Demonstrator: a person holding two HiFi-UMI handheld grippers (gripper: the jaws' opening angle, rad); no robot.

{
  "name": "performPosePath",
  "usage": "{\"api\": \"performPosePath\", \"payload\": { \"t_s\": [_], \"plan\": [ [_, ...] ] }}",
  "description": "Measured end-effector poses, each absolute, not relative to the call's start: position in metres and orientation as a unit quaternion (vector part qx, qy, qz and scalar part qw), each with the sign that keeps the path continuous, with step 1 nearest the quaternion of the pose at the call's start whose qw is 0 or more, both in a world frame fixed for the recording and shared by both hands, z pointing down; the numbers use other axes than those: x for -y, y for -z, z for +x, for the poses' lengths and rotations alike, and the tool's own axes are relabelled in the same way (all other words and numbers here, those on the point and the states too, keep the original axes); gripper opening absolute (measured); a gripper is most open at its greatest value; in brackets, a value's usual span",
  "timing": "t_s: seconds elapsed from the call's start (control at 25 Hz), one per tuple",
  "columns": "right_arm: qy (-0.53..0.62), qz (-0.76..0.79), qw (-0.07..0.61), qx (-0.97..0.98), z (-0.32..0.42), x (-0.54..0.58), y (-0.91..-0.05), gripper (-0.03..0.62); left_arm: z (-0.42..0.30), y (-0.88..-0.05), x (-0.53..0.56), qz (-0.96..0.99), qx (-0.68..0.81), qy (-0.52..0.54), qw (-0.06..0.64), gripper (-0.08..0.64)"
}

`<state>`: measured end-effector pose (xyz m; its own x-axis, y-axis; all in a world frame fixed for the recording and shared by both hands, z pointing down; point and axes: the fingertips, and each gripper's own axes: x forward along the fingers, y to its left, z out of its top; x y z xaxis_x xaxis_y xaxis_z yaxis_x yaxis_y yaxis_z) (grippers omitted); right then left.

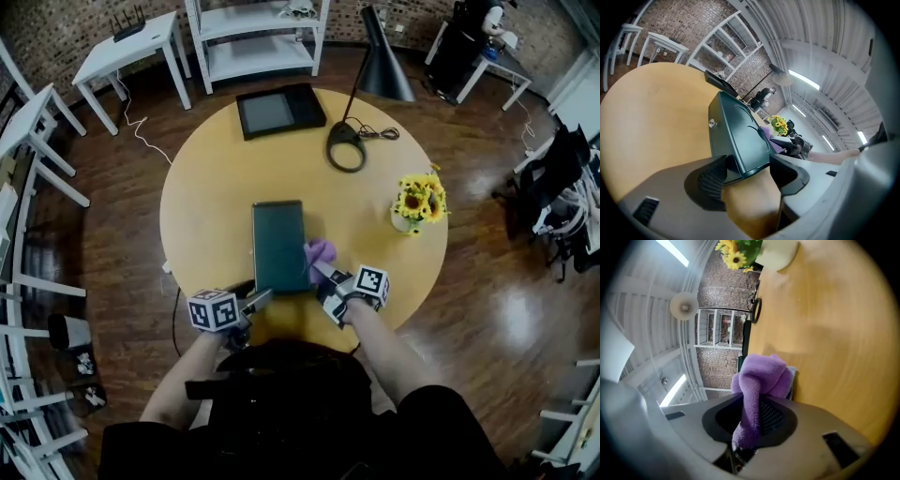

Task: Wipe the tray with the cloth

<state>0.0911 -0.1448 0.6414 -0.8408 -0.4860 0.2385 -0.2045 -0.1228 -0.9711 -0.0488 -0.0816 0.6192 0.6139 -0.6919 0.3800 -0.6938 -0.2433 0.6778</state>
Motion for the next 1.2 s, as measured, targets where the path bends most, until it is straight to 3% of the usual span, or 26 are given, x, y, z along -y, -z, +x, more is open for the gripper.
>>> {"api": "performPosePath", "payload": {
  "t_s": [0.72, 0.8, 1.04, 1.2],
  "plan": [
    [0.724, -0.263, 0.185, -0.610, 0.123, 0.063, -0.642, 0.075, -0.046, -0.611, 0.085, 0.804, 0.379, 0.025, 0.457, 0.243],
    [0.725, -0.263, 0.195, -0.606, 0.114, 0.056, -0.643, 0.075, -0.067, -0.595, 0.099, 0.815, 0.387, 0.026, 0.430, 0.244],
    [0.709, -0.288, 0.224, -0.603, 0.100, 0.054, -0.645, 0.075, -0.118, -0.556, 0.226, 0.864, 0.429, -0.049, 0.257, 0.266],
    [0.698, -0.317, 0.252, -0.591, 0.103, 0.050, -0.644, 0.075, -0.091, -0.573, 0.291, 0.880, 0.385, -0.113, 0.256, 0.267]
  ]
}}
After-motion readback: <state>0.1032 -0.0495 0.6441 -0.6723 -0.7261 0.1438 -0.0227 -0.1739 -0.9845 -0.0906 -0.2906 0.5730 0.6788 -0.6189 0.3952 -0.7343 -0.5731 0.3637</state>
